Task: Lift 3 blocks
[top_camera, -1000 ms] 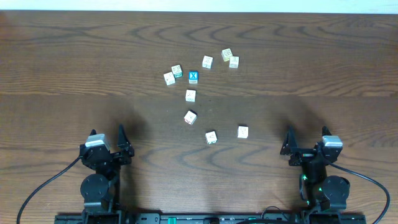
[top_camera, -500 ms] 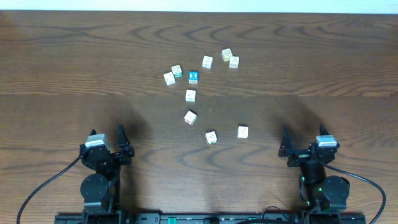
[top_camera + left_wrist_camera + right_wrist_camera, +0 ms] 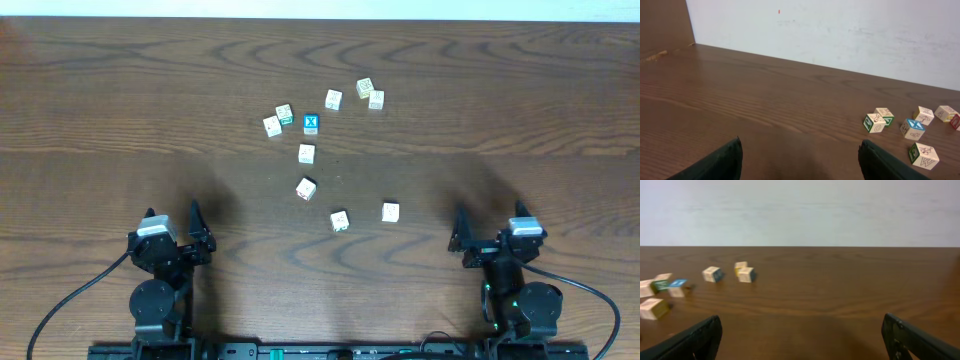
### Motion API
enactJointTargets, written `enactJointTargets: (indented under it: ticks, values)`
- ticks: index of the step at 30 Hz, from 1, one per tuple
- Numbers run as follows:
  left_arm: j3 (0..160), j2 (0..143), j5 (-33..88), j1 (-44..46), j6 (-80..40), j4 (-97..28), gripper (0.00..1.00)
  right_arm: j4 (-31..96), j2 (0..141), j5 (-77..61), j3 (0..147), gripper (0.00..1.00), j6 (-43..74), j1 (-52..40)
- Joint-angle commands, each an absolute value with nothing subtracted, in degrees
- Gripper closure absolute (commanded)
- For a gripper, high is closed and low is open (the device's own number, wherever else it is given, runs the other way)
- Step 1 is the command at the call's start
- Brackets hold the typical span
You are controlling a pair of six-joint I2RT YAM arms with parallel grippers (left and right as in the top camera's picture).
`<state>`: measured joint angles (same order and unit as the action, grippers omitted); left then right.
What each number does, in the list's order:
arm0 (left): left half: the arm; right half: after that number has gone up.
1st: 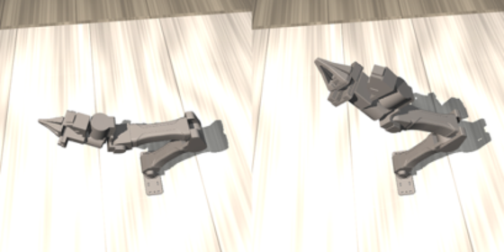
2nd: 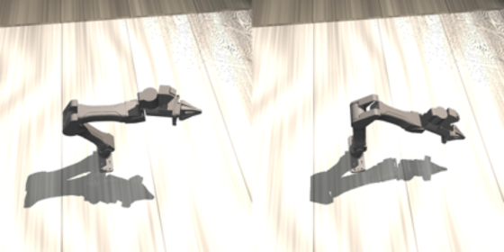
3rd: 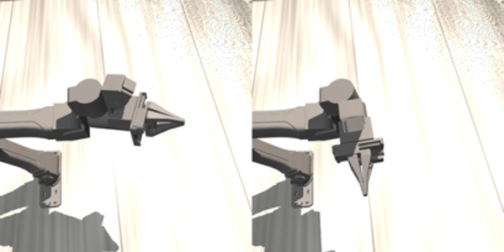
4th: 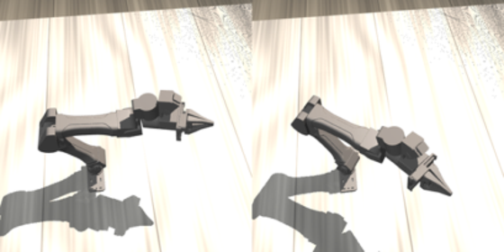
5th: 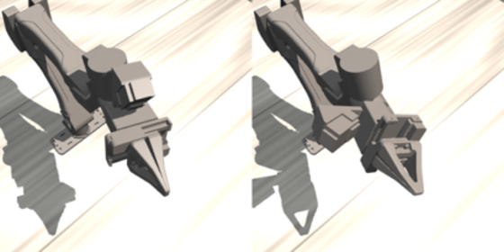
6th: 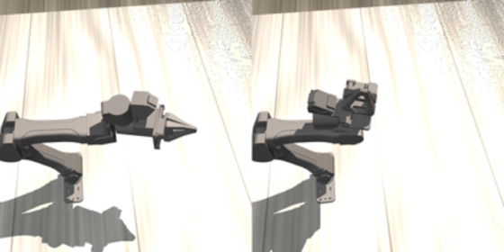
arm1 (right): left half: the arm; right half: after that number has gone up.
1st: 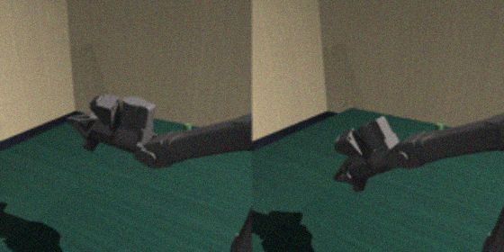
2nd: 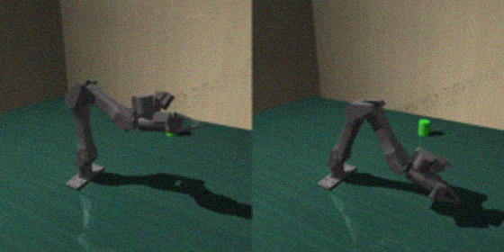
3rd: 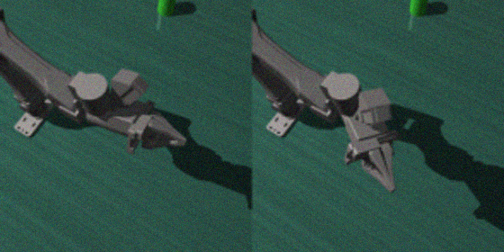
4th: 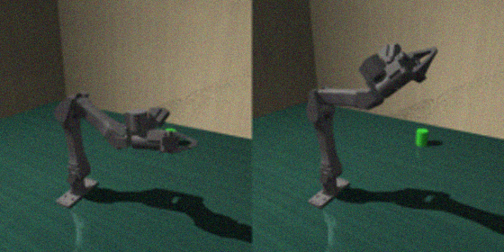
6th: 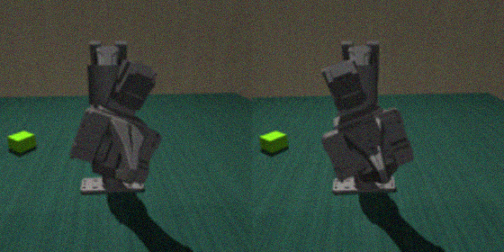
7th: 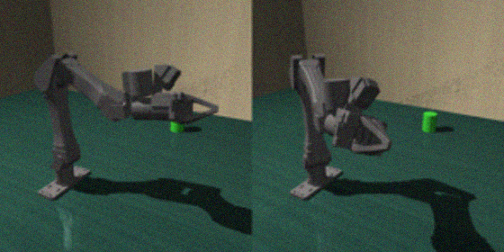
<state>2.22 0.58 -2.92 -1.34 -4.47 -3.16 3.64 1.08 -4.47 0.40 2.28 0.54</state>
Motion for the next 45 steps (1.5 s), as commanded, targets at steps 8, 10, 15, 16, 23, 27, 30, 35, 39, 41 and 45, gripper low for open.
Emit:
enactJointTargets:
  ticks: [8,10,15,16,23,27,30,35,39,41,45]
  values:
    - [0.23,0.34,-2.57,-1.58,-4.10,-4.01,0.25,4.14,2.28,-14.63,3.40,0.01,1.32,-0.43]
    - [0.23,0.34,-2.57,-1.58,-4.10,-4.01,0.25,4.27,3.62,-14.66,5.21,0.01,0.27,-0.43]
    - [0.23,0.34,-2.57,-1.58,-4.10,-4.01,0.25,7.79,11.42,-14.87,11.25,0.01,-2.52,-0.43]
    - [0.23,0.34,-2.57,-1.58,-4.10,-4.01,0.25,8.62,14.06,-15.38,12.91,0.01,-2.90,-0.43]
    - [0.23,0.34,-2.57,-1.58,-4.10,-4.01,0.25,18.04,32.51,-16.99,26.96,0.01,-2.46,-0.47]
    - [0.23,0.34,-2.57,-1.58,-4.10,-4.01,0.25,28.95,42.87,-16.97,37.54,0.01,1.76,-0.47]
    - [0.23,0.34,-2.57,-1.58,-4.10,-4.01,0.25,39.86,50.04,-17.04,45.67,0.01,7.22,-0.47]
    - [0.23,0.34,-2.57,-1.58,-4.10,-4.01,0.25,52.64,59.59,-24.25,54.70,0.01,9.82,-0.47]
    - [0.23,0.34,-2.57,-1.58,-4.10,-4.01,0.25,52.05,63.53,-33.10,55.16,0.01,9.85,-0.47]
    - [0.23,0.34,-2.57,-1.58,-4.10,-4.01,0.25,51.79,65.17,-33.32,55.11,0.01,10.28,-0.47]
    - [0.23,0.34,-2.57,-1.58,-4.10,-4.01,0.25,52.07,67.77,-33.32,55.07,0.01,10.22,-0.47]
